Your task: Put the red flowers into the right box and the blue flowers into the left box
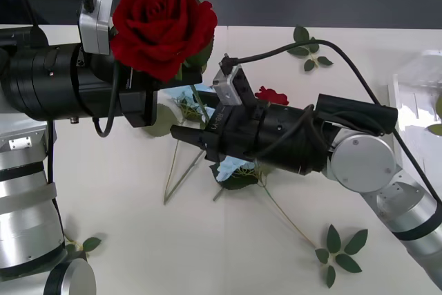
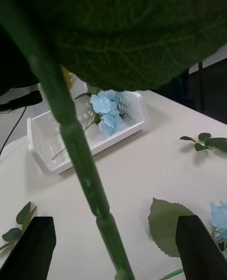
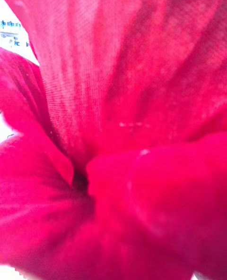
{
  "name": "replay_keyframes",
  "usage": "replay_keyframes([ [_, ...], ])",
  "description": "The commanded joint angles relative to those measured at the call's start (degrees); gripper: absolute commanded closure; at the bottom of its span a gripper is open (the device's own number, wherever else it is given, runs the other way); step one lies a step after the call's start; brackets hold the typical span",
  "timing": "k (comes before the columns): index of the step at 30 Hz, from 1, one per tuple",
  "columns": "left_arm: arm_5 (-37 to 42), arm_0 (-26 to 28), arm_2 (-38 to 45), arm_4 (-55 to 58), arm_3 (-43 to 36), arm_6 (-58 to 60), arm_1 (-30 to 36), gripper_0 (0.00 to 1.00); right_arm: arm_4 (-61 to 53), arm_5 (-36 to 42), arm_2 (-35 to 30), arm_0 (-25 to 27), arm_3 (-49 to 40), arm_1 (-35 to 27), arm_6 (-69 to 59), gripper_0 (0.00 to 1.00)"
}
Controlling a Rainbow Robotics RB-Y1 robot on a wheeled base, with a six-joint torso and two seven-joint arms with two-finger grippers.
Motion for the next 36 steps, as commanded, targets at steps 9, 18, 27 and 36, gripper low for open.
replay_keyframes([
  [9, 0.05, -1.22, -0.75, 0.16, -1.58, 3.46, 0.12, 1.0, -0.38, -0.91, -0.39, -0.81, -0.8, -0.18, 1.43, 1.0],
  [18, 0.05, -1.22, -0.75, 0.16, -1.58, 3.46, 0.12, 0.93, -1.79, -0.91, -1.36, -0.81, -0.8, -0.71, 1.52, 1.0],
  [27, 0.05, -1.22, -0.75, 0.16, -1.58, 3.46, 0.12, 0.0, -4.16, -0.91, -3.03, -0.28, -0.89, -1.5, 1.96, 1.0],
  [36, 0.05, -1.22, -0.75, 0.16, -1.58, 3.46, 0.12, 0.0, -8.03, 15.52, -17.88, 3.24, -4.58, -4.31, 2.05, 1.0],
])
